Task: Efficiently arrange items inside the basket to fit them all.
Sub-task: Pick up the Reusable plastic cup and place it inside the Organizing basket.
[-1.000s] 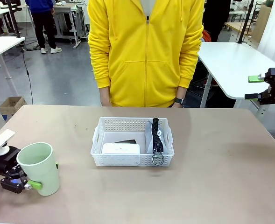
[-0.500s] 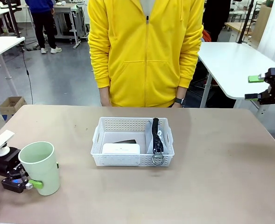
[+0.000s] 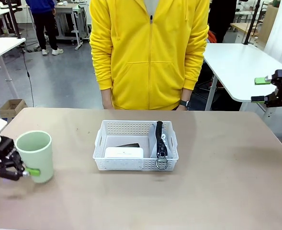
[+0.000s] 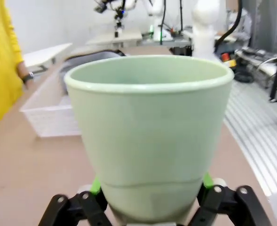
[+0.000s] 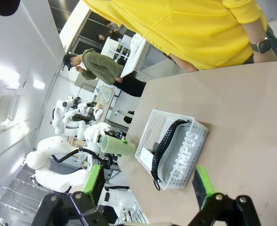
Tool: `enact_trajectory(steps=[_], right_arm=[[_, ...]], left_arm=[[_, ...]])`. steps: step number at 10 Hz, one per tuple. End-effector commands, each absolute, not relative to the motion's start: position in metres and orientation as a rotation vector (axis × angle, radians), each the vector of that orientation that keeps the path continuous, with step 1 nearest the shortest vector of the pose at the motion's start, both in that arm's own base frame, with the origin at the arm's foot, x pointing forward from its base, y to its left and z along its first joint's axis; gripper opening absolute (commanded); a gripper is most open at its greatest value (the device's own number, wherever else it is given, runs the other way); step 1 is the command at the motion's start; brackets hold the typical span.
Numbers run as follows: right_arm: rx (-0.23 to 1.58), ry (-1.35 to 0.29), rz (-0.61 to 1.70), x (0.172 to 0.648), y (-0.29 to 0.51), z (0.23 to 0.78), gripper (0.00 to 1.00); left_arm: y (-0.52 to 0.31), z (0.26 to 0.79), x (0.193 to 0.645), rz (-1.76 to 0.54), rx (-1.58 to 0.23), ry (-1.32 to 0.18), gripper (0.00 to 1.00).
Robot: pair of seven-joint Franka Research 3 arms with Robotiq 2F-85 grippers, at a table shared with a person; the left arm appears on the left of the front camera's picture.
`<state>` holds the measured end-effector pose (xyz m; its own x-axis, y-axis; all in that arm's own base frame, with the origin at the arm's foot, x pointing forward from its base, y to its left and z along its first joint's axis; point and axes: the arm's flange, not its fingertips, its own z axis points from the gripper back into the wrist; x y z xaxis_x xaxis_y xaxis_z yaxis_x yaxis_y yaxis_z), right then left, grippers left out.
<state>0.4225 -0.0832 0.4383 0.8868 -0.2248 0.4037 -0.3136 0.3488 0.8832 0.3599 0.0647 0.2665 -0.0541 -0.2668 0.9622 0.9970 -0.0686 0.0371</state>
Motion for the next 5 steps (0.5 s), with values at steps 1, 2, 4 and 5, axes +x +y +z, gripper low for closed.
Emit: enact_trajectory(steps=[1,2,4,5], right_arm=[[1.227,-0.507,0.076,0.421,-0.085,0.440,1.00],[1.227,-0.507,0.076,0.421,-0.085,0.440,1.00],[1.227,-0.507,0.076,0.421,-0.085,0.440,1.00],[1.227,-0.507,0.076,0.421,-0.085,0.440,1.00]], left_arm=[[0.056,0.362,0.328,-1.434,-0.952,-0.971,0.00],[0.060,0.379,0.330,-1.438,-0.871,-1.006,0.00],[0.069,0.393,0.337,-1.433,-0.775,-0.949,0.26],[0.075,0.395,0.342,-1.406,-0.779,-0.922,0.00]])
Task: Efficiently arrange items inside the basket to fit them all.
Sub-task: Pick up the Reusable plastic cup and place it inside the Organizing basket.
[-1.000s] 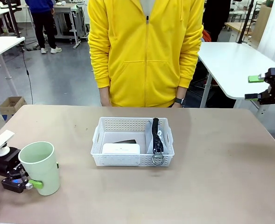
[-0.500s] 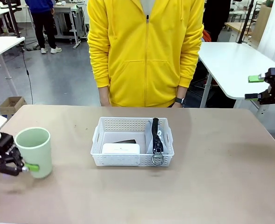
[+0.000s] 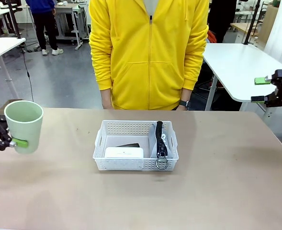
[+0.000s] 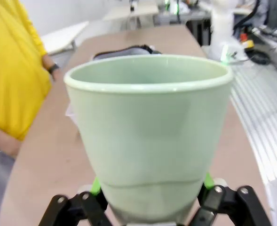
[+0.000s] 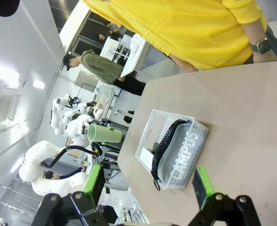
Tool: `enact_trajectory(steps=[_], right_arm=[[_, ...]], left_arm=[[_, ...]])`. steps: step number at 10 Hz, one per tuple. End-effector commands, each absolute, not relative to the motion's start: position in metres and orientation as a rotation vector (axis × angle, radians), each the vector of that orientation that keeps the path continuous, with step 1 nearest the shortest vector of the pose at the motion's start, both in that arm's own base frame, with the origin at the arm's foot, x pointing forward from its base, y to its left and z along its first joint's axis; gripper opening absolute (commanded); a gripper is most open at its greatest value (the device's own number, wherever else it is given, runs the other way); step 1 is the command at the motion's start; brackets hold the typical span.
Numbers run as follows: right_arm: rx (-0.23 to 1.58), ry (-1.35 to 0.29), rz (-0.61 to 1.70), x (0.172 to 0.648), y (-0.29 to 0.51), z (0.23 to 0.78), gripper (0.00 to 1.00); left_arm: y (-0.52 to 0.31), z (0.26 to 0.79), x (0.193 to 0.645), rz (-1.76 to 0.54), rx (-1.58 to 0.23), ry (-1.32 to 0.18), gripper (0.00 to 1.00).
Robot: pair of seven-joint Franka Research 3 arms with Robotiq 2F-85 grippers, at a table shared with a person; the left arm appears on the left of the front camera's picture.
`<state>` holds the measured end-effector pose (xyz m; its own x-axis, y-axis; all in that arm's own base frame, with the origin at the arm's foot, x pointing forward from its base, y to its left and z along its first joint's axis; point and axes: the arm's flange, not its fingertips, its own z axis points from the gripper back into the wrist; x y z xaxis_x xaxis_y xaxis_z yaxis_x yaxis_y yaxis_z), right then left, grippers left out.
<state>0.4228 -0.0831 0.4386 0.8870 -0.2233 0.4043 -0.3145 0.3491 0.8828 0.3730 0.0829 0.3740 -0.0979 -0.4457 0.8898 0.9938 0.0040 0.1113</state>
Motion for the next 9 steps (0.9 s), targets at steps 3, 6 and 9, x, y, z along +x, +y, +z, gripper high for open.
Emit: enact_trajectory(steps=[3,6,9], right_arm=[[1.227,-0.507,0.076,0.421,-0.085,0.440,1.00],[1.227,-0.507,0.076,0.421,-0.085,0.440,1.00],[1.227,-0.507,0.076,0.421,-0.085,0.440,1.00]], left_arm=[[0.083,0.374,0.373,-1.448,-0.789,-0.949,0.30],[0.083,0.374,0.373,-1.448,-0.789,-0.949,0.30],[0.036,0.397,0.363,-1.349,-0.885,-0.785,0.84]])
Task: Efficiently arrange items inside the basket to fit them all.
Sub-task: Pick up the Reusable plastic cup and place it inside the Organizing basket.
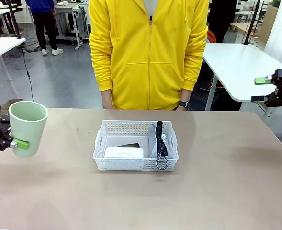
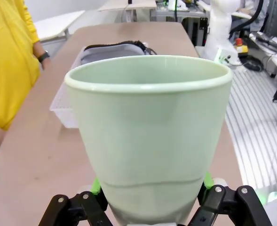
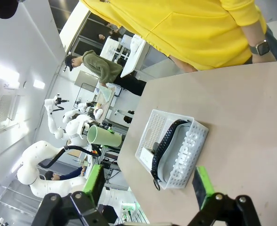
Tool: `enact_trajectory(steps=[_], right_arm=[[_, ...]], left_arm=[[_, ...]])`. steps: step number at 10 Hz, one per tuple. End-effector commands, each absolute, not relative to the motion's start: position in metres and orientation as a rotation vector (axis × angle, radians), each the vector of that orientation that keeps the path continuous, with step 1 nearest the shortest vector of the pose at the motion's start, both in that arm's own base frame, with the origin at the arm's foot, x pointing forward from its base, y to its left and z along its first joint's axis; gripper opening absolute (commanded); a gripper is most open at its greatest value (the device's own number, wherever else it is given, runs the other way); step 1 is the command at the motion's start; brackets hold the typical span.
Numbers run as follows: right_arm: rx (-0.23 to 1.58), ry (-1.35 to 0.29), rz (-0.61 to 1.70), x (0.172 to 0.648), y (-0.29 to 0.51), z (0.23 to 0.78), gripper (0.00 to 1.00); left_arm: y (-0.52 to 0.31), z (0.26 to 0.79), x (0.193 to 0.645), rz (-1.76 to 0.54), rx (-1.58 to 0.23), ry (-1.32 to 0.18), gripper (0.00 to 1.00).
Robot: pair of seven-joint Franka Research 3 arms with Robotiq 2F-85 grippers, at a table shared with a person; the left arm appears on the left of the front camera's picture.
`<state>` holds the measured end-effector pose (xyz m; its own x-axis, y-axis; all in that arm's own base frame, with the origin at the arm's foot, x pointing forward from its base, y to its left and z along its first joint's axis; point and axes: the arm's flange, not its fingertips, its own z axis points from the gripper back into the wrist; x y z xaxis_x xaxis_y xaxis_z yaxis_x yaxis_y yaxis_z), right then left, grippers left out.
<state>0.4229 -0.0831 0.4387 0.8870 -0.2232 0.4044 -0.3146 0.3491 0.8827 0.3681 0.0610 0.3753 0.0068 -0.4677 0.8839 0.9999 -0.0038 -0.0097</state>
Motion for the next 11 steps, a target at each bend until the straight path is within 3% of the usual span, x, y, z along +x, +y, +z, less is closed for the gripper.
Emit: enact_trajectory(steps=[1,5,8,9,11], right_arm=[[1.227,-0.507,0.076,0.421,-0.085,0.440,1.00],[1.227,-0.507,0.076,0.421,-0.085,0.440,1.00],[1.227,-0.507,0.076,0.421,-0.085,0.440,1.00],[1.227,-0.507,0.076,0.421,-0.085,0.440,1.00],[1.227,-0.507,0.076,0.421,-0.085,0.440,1.00]], left_arm=[[0.002,0.409,0.367,-1.330,-0.865,-0.698,0.84],[-0.116,0.452,0.412,-1.454,-0.725,-0.423,0.84],[-0.221,0.449,0.455,-1.570,-0.378,-0.143,0.84],[-0.243,0.441,0.463,-1.602,-0.343,-0.091,0.84],[-0.272,0.429,0.469,-1.604,-0.250,-0.157,0.84]])
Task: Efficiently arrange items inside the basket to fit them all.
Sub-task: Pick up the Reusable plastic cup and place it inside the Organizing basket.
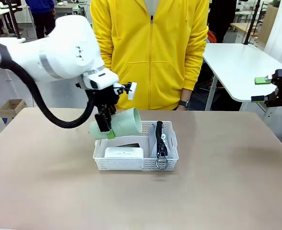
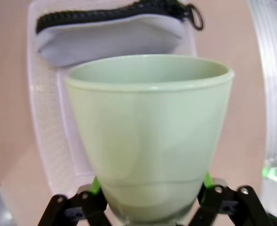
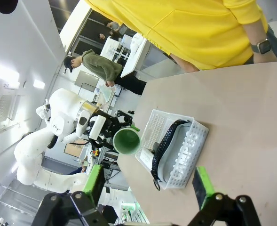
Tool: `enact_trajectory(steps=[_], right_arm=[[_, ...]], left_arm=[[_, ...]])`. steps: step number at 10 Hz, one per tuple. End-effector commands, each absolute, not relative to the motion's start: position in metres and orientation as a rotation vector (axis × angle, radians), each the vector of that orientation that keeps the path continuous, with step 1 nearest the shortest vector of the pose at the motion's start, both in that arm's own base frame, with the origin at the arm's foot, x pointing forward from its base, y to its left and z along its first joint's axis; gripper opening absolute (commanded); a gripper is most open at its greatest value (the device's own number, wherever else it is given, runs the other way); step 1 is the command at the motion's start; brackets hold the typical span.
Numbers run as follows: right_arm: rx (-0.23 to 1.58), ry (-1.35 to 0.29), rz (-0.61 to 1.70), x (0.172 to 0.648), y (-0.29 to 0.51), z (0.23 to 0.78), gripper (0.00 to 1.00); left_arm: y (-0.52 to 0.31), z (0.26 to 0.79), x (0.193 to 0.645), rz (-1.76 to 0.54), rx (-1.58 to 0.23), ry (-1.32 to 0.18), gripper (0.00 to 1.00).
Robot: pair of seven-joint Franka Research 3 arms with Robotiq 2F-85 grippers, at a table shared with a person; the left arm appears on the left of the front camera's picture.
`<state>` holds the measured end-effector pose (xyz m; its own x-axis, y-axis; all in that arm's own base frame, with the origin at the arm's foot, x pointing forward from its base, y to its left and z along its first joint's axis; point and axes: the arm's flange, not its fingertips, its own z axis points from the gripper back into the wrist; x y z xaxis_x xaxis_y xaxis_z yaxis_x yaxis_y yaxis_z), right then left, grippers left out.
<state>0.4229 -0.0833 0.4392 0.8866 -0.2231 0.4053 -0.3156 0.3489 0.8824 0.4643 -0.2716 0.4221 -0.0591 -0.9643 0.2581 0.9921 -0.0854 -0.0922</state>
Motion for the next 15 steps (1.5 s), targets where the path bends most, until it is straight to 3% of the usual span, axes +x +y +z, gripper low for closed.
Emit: enact_trajectory(steps=[1,5,7,9,15], right_arm=[[1.227,-0.507,0.076,0.421,-0.085,0.440,1.00],[1.227,-0.507,0.076,0.421,-0.085,0.440,1.00],[1.227,-0.507,0.076,0.421,-0.085,0.440,1.00],[1.227,-0.507,0.076,0.421,-0.085,0.440,1.00],[1.227,-0.507,0.076,0.421,-0.085,0.440,1.00]], left_arm=[[-0.258,0.430,0.455,-1.625,-0.336,-0.127,0.84],[-0.268,0.424,0.463,-1.621,-0.307,-0.115,0.84],[-0.295,0.416,0.472,-1.643,-0.147,-0.016,0.84],[-0.313,0.401,0.489,-1.628,-0.130,0.051,0.84],[-0.347,0.361,0.516,-1.462,-0.049,0.098,0.84]])
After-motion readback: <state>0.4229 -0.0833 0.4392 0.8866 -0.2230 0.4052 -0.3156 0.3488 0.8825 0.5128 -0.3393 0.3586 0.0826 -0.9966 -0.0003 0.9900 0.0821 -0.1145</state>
